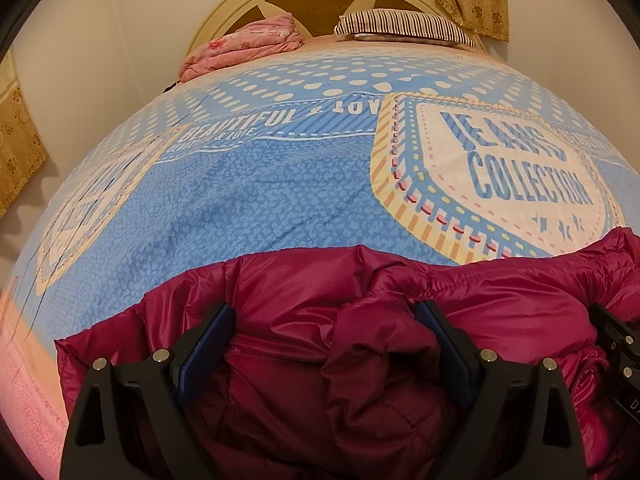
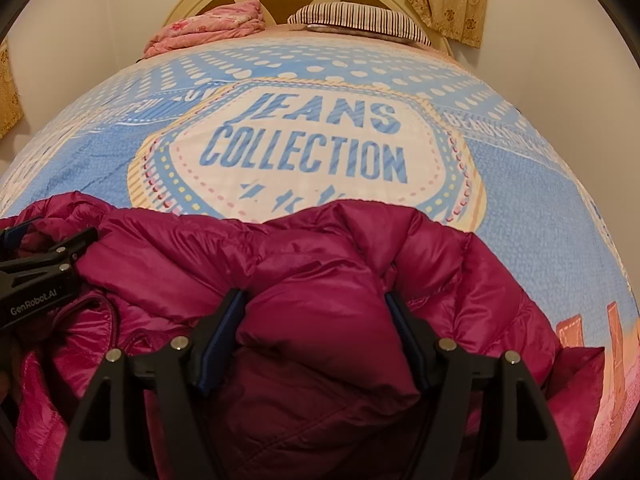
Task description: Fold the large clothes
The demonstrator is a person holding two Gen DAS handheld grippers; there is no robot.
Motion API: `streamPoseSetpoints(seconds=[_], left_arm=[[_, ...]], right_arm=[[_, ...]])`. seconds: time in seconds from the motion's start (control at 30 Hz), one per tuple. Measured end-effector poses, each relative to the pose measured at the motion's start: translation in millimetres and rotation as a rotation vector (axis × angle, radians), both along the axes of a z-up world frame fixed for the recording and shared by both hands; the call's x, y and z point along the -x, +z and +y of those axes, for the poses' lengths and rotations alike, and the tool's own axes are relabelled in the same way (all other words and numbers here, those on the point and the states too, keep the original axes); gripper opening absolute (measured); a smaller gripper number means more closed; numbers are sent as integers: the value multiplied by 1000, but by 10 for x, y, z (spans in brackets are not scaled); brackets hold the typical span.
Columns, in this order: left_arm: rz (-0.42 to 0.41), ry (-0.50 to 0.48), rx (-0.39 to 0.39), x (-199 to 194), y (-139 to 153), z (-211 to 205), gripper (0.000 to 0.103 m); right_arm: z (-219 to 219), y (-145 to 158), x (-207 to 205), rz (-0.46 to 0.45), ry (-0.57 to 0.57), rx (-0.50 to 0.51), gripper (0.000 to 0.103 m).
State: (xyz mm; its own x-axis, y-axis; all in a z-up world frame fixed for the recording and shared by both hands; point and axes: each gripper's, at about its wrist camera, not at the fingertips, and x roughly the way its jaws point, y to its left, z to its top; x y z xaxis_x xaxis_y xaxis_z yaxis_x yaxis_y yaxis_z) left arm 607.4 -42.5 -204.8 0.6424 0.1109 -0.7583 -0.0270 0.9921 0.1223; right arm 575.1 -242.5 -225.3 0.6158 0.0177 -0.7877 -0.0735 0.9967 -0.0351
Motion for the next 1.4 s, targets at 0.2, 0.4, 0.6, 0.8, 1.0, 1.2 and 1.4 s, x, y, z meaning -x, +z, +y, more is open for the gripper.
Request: streamPoseSetpoints(seconds=[0.2,0.4,0.6,0.8,1.0,1.2,1.4], left_arm=[[-1,0,-1,6,0,-2,93],[-1,0,-3,7,-3,-15,93],[-1,0,-8,3,-2,-1,93],[-1,1,-20,-1,-2,-5,93],[-3,2,-28,-6,-5,-8,94],[-3,3,-30,-2,-10,-14,94],[47,-9,-5,-66,39,15,95]], right_arm=[[1,-4,-4,-1,0,-4,73],[-20,-13,1,-6,-2,-10,73],[-10,-20,-10,-4,-2,-5,73],[4,-24,-15,-3,-2,2,73],[3,-32,-17,-3,-3,10,73],[4,-34,-19,-2,-4,10,73],[-30,-2,-42,14,3,-8,78]])
